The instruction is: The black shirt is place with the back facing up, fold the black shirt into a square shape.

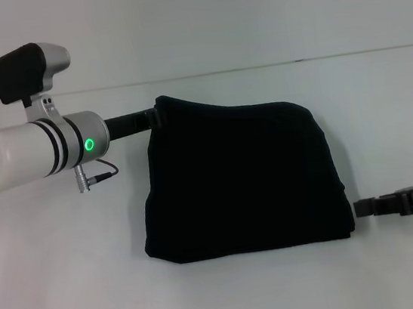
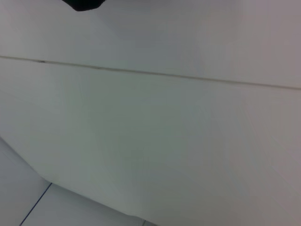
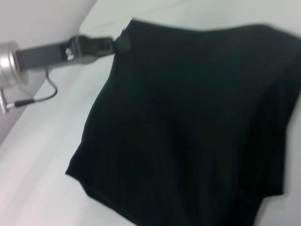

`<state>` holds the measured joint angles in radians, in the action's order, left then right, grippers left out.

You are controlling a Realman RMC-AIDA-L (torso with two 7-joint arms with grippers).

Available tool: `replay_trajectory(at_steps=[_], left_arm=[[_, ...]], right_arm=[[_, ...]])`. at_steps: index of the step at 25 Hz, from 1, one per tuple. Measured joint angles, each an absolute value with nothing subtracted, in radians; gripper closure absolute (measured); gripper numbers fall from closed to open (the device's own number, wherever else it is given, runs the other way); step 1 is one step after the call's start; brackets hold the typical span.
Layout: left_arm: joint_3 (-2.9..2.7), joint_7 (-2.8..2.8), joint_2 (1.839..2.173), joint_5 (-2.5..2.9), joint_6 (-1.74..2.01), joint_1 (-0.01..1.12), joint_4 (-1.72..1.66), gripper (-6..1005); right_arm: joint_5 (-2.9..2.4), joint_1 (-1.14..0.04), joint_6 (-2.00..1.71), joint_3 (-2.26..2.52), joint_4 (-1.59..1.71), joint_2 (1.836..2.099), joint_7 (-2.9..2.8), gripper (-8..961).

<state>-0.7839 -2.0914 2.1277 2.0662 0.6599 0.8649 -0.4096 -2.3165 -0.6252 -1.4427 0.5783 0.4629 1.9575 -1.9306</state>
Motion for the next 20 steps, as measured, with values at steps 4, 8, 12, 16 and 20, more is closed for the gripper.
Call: replay_trajectory(at_steps=[4,8,12,16,20], left_arm=[[-0.784,-2.091,2.124,2.066,0.661,0.865,-0.416,949],[-0.784,-2.091,2.124,2.068,0.660,0.865,-0.417,949],[-0.784,-2.091,2.125,2.069,0.661,0.866,-0.419,948],[-0.785,-2.091,2.125,2.067,0.661,0.865,-0.419,948],[-0.777,-2.094,2.125,2.063,0.651,0.855,-0.421,949]], right_arm=[[-2.313,-0.598,-1.467,0.472,0.485,1.934,-1.915,878],[-2.296,-0.580,-1.488,0.411,0.515,1.929,-1.895,642],[-2.265,-0.575,-1.501,0.390,0.526,1.928,-1.880,479],[-2.253,-0.580,-1.502,0.390,0.527,1.935,-1.858,323],[-2.251,-0.590,-1.502,0.390,0.528,1.940,-1.834,212]])
